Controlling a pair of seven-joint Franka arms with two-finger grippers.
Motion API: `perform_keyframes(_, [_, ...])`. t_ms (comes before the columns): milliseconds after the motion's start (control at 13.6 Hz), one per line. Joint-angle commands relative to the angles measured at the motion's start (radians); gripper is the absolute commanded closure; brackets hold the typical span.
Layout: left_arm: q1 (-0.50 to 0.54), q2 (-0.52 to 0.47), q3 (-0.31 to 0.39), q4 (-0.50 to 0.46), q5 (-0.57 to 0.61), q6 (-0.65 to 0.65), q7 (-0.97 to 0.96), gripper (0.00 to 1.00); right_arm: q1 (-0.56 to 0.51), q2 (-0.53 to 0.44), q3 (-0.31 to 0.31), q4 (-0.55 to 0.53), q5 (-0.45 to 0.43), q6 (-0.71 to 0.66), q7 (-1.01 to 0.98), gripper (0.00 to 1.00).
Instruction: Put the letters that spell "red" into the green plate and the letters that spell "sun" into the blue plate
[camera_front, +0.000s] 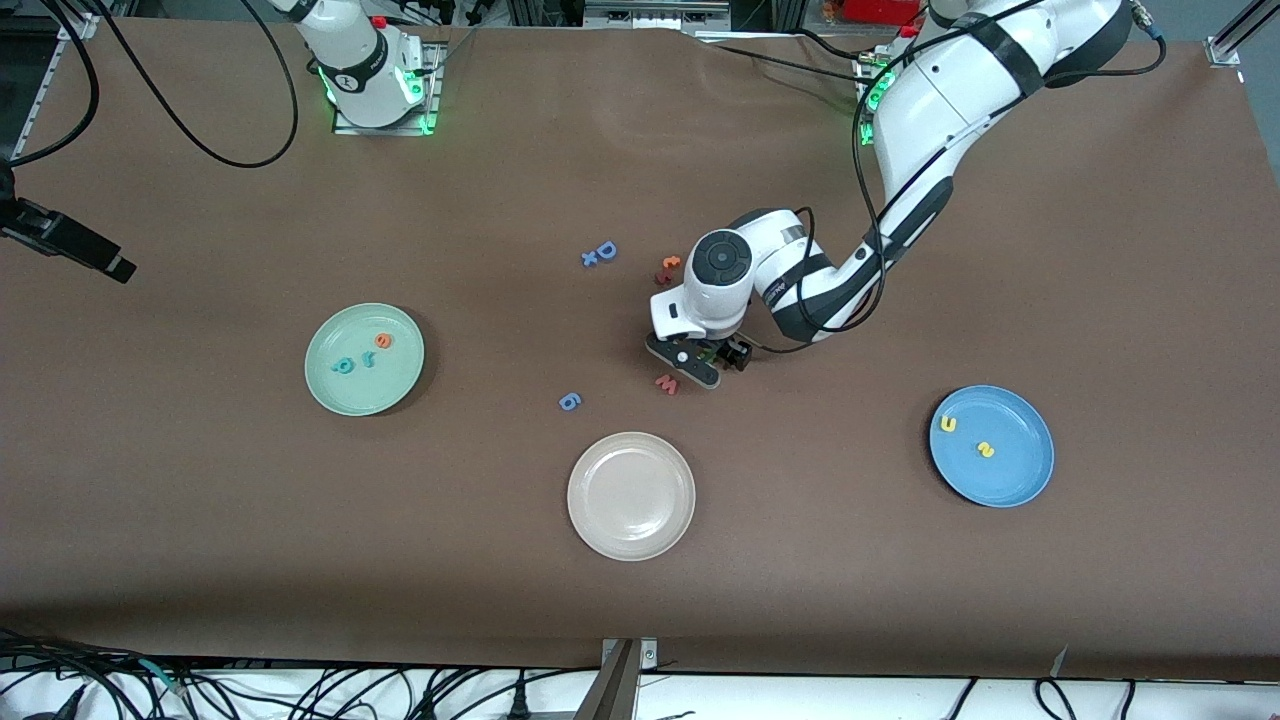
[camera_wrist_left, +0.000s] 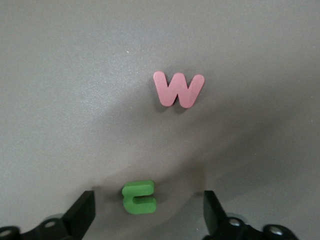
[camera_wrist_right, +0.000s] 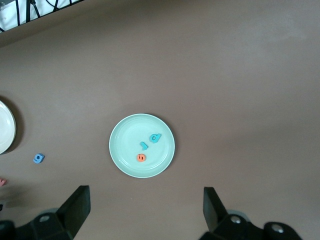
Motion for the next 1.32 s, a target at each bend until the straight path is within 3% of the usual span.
perform_keyframes(0, [-0.005,-0.004,0.005,-0.010,0.037,0.018,-0.038,0.20,-0.004,-0.031,0.003,-0.028,-0.004,0.013,-0.002,0.00])
perform_keyframes(221, [-0.008,-0.005,0.005,-0.012,0.037,0.016,-0.043,0.27,-0.004,-0.029,0.003,-0.028,-0.004,0.012,-0.002,0.00])
perform_keyframes(441, [-0.006,-0.005,0.005,-0.013,0.057,0.018,-0.069,0.44,-0.004,-0.031,0.003,-0.026,-0.004,0.009,-0.002,0.00])
perform_keyframes(588, [-0.003,-0.005,0.005,-0.013,0.057,0.018,-0.070,0.64,-0.004,-0.032,0.003,-0.028,-0.005,0.003,-0.002,0.00])
perform_keyframes(809, [0.003,-0.007,0.004,-0.013,0.057,0.016,-0.070,0.84,-0.004,-0.033,0.003,-0.026,-0.004,0.006,-0.002,0.00])
perform_keyframes(1030, [0.006,-0.008,0.004,-0.013,0.055,0.016,-0.070,0.93,-0.004,-0.033,0.003,-0.028,-0.005,0.001,-0.002,0.00])
perform_keyframes(1250, [0.017,-0.016,0.002,-0.002,0.045,0.013,-0.066,0.94,-0.005,-0.034,0.000,-0.026,-0.002,0.001,-0.002,0.00])
